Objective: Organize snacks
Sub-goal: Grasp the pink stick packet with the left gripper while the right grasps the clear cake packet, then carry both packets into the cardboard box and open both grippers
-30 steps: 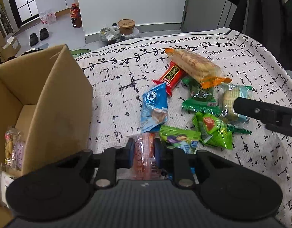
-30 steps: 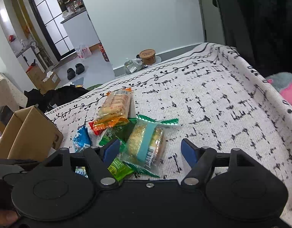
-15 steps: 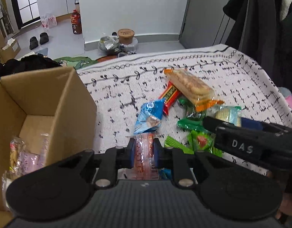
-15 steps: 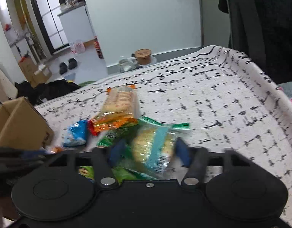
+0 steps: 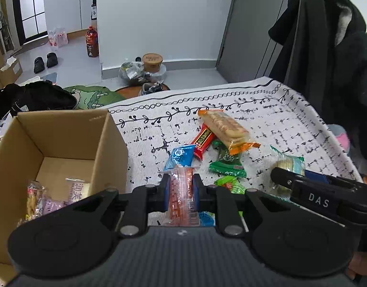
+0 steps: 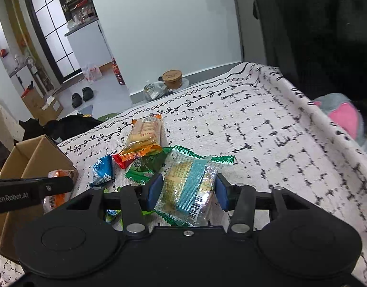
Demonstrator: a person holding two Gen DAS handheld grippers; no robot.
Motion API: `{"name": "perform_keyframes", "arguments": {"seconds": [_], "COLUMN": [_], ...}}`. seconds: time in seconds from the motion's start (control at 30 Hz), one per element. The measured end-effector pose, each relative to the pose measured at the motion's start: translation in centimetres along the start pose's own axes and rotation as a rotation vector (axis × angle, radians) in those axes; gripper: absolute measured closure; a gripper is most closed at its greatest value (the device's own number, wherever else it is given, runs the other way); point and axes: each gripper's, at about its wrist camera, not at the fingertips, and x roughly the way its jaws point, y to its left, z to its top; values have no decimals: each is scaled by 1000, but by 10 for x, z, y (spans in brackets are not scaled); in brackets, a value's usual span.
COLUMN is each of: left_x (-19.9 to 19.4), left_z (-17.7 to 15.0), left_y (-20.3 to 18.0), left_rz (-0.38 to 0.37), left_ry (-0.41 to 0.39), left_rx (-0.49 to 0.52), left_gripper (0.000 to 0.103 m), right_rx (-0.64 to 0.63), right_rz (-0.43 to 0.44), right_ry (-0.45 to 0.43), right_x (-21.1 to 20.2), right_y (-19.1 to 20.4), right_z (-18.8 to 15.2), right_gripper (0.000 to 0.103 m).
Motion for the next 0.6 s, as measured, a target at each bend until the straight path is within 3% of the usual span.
{"name": "perform_keyframes", "arguments": {"seconds": [0.6], "left_x": [-52], "left_z": [3], "left_y": [32], "left_rz": [-90], "left_ry": [-104], "left_rx": [-37], "left_gripper": [85], "right_rx": [23], "right_rz": [0], "right_ry": [-77], "right_x": [-49], "right_y": [42], "right_z": [-3], "right_gripper": [56]}}
